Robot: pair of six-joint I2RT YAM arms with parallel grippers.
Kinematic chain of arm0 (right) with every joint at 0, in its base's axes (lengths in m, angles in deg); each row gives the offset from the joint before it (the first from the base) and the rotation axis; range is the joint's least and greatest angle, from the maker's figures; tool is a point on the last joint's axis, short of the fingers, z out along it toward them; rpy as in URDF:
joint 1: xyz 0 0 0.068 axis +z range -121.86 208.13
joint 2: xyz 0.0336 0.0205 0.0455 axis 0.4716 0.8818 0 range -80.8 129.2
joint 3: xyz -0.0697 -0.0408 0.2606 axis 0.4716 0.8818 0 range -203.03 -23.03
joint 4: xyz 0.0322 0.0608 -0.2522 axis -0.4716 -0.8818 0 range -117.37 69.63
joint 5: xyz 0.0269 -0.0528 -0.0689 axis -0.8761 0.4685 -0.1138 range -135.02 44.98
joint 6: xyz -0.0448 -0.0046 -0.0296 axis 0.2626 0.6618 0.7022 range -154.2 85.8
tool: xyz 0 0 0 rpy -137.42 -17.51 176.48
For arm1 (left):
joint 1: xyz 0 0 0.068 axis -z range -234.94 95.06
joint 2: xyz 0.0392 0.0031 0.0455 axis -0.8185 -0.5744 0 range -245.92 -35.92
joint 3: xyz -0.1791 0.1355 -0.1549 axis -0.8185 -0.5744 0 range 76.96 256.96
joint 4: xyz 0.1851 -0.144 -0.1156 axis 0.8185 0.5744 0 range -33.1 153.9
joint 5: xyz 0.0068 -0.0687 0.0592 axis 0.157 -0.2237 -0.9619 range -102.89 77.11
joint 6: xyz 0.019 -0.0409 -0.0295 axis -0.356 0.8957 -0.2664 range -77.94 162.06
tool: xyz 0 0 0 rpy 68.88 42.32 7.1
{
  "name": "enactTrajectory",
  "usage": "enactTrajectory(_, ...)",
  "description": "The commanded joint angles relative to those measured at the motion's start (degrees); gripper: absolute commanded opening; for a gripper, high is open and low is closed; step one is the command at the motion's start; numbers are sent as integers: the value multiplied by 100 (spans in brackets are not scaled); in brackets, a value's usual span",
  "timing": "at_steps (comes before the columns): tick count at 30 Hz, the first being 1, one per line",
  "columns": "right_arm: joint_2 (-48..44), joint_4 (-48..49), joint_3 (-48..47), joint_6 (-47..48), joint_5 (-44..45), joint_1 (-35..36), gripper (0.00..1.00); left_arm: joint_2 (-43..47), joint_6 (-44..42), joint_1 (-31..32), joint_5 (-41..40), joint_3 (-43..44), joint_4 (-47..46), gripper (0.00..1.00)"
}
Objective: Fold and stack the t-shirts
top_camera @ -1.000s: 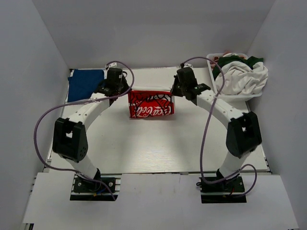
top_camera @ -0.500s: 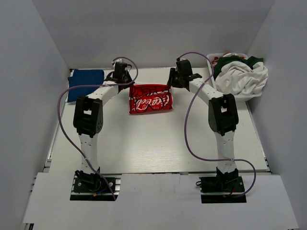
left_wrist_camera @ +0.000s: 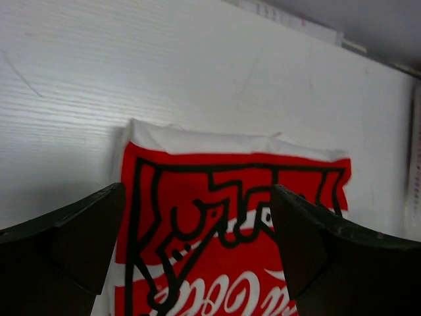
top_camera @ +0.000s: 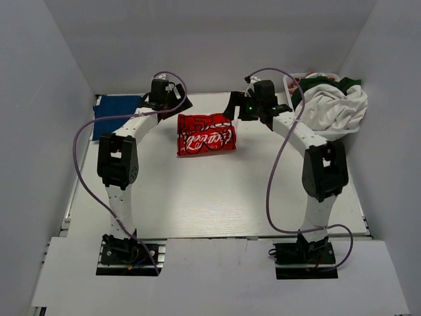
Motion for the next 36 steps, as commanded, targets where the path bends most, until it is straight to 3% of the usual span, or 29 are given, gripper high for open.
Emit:
enactTrajectory(1, -723, 902, 750, -193, -1243, 252, 90, 503, -52, 127, 961, -516, -331, 100)
enactTrajectory(9, -127, 1965, 1586, -1229, -2253, 270, 90, -101, 185, 179, 1383, -667, -551, 100)
enactTrajectory(14, 961, 2195, 1639, -1511, -1982, -37, 90, -700, 238, 66, 1383, -447, -551, 100)
enactTrajectory(21, 1087, 2405, 2175, -1600, -2016, -179, 90, -1175, 238, 65, 1215, 143, -164, 100)
enactTrajectory(26, 561, 2124, 1956, -1064, -2087, -109, 90, -825, -43, 65, 1356, 361, -164, 100)
enactTrajectory(31, -712, 2019, 2130, -589, -1762, 6, 90, -254, -553, 232, 1101, 819, 968, 100)
enactTrajectory(36, -1364, 1474, 2244, -228, -1403, 41, 90, 713, -641, 232, 610, -515, 865, 100)
